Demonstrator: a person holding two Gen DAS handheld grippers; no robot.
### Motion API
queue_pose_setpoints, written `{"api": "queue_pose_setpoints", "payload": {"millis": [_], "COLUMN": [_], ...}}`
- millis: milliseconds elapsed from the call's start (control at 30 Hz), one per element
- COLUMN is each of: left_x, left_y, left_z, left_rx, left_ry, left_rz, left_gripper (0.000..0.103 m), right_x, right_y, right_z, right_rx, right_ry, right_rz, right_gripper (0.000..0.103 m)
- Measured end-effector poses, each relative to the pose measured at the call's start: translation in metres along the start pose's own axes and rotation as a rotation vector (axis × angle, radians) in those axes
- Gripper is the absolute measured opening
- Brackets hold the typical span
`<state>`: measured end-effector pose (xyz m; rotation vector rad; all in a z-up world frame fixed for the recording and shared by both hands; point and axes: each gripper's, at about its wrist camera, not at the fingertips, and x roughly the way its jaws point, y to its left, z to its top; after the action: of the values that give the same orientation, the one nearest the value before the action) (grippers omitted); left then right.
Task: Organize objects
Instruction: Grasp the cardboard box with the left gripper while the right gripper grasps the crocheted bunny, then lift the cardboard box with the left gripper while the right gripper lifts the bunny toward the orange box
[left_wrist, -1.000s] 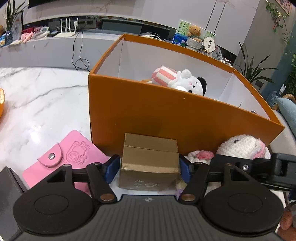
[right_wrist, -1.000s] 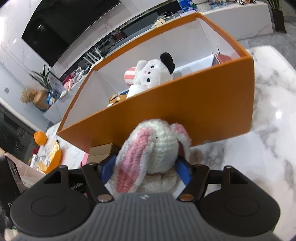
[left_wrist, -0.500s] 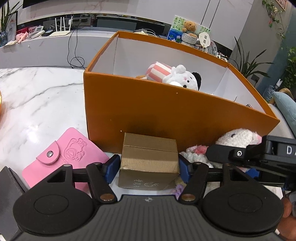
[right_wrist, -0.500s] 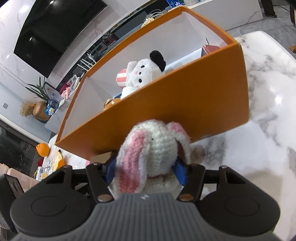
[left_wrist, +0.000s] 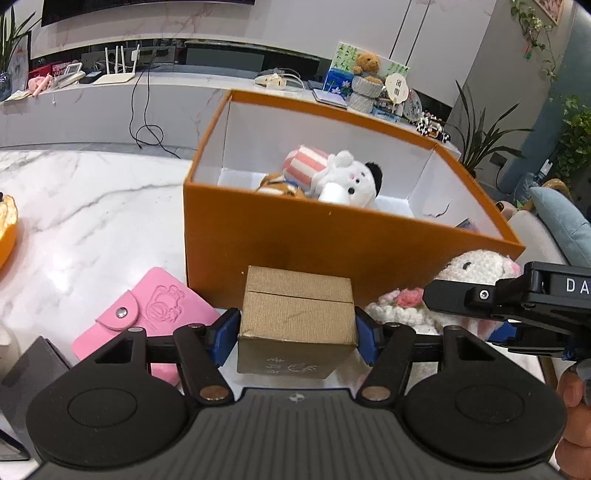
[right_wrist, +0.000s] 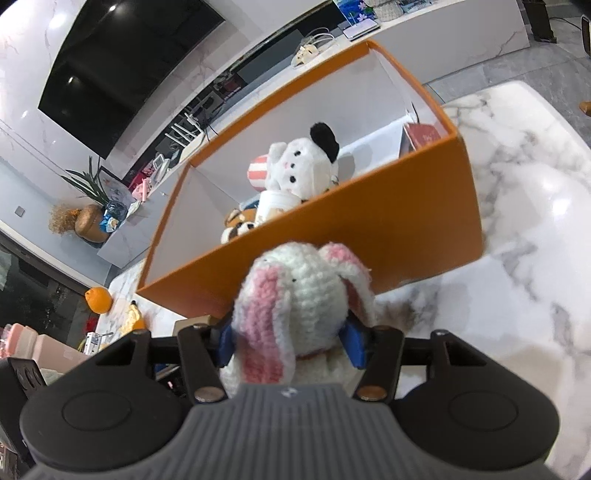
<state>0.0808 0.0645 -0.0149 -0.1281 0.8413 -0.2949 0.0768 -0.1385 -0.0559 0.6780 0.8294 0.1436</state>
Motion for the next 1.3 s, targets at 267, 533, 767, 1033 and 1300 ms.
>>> {"api": "queue_pose_setpoints", "payload": {"millis": [267,533,767,1033,1300], "left_x": [-0.018,-0.031,-0.038,-0.033,-0.021], "left_y": [-0.007,-0.011,-0.020,-0.038,-0.043], "left_z": [0.013,0.025,0.038,0.050,0.059], "left_rx": [0.010,0.001,0.010,0.030,0.024], "left_ry": [-0.051,-0.119,-0.196,-0.243,-0.261], "left_rz": [-0.021,-0.050,-0.081,-0.102,-0.105], "left_gripper": [0.074,0.073,0.073,0.073,0.072], "right_x": [-0.020,-0.040,-0.061,-0.076,-0.076], "right_y": [0.006,0.015,0.013,0.013,0.008], "right_z": [0.006,0.017,0.037,0.050,0.057], "right_rx": [-0.002,-0.051,-0.051,-0.071,-0.072], "right_ry": [-0.017,-0.084,-0.174,-0.274,-0.341], "right_rz": [0.055,0.117,0.187,0.237,0.246], "right_gripper": [0.058,0.058,0.058,0.058,0.058]}}
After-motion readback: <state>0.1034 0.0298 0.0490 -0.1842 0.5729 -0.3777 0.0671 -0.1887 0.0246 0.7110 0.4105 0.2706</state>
